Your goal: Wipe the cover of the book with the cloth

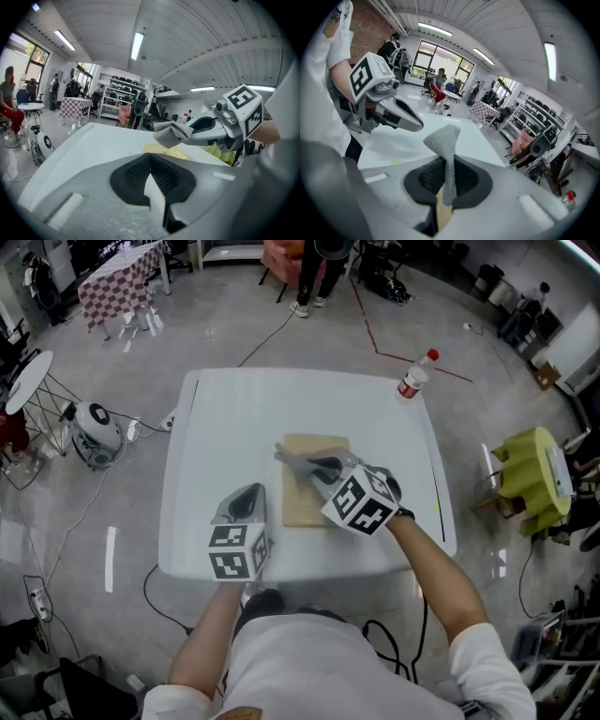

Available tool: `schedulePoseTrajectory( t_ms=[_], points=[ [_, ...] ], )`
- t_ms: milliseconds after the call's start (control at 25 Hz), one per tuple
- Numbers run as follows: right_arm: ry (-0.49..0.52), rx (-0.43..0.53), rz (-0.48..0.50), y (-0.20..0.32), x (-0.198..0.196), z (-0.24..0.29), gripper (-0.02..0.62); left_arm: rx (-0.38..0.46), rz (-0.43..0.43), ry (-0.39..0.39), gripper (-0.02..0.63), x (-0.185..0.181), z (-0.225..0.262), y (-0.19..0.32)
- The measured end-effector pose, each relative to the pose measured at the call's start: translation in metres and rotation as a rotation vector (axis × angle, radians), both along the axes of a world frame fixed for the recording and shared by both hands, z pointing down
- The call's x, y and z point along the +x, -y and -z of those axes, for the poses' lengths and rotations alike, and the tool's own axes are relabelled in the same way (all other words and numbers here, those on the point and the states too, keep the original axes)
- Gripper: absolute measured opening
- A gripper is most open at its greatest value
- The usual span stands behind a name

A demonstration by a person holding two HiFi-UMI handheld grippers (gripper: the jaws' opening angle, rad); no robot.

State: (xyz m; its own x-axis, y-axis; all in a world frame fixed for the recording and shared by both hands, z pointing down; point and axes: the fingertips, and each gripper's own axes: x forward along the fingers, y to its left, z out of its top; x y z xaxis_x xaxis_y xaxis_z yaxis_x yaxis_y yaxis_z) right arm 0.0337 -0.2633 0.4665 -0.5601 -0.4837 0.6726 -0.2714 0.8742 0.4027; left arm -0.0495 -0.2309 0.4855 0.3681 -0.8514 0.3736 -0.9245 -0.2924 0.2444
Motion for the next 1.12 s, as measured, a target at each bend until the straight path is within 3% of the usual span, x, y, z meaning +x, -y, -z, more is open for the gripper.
schedulePoseTrajectory(
  t_ms=[480, 800, 1120],
  points=[
    [-0.289, 0.035, 0.15, 0.074, -0.057, -0.055, 0.017, -0.024, 0.042, -0.003, 0.008, -0.035, -0.013, 0.016],
    [-0.294, -0.072, 0.172, 0.079, -0.081, -0.081, 0.017, -0.036, 0.063, -0.005, 0.006, -0.055, -0.019, 0.021],
    [-0.274, -0.204, 0.234, 0.035, -0.083, -0.084, 0.017, -0.038, 0.055, -0.008, 0.008, -0.051, -0.022, 0.019]
  ],
)
